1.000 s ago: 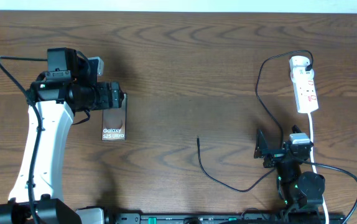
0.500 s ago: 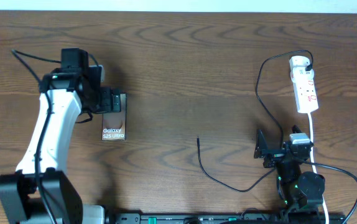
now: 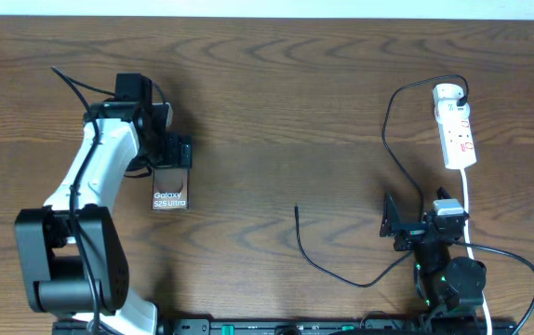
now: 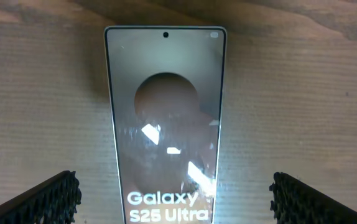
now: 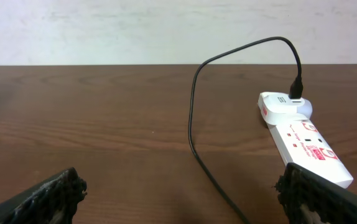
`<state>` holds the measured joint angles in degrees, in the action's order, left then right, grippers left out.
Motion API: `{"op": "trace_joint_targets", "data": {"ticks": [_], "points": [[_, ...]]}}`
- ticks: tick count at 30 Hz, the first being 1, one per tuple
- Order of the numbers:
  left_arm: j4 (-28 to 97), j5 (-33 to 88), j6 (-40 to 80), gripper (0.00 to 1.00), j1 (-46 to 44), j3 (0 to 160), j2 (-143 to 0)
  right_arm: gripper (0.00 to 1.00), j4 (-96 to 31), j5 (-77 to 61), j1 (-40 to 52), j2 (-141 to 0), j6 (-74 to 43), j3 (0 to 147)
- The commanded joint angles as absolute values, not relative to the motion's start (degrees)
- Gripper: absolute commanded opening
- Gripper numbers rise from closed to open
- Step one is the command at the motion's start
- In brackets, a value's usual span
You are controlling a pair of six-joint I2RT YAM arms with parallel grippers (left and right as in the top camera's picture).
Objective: Plug charger to phone and switch on socket
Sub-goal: 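Move the left gripper over the silver Galaxy phone and lower, then close the left gripper on the phone's bottom edge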
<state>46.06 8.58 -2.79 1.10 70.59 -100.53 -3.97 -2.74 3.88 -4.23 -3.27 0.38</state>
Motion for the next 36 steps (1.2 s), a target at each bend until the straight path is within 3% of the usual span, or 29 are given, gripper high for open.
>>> {"op": "trace_joint_targets", "data": {"ticks": [1,36], "points": [[45.65,7.62,-1.85,0.96,1.15,71.48,-101.65,0.99,-4.25,-2.24,3.75,-4.03,-3.79,0.32],[42.33,7.01,-1.26,0.96,0.99,68.66,-102.76,0.99,-4.25,-2.24,3.75,-4.03,-3.79,0.32]]}}
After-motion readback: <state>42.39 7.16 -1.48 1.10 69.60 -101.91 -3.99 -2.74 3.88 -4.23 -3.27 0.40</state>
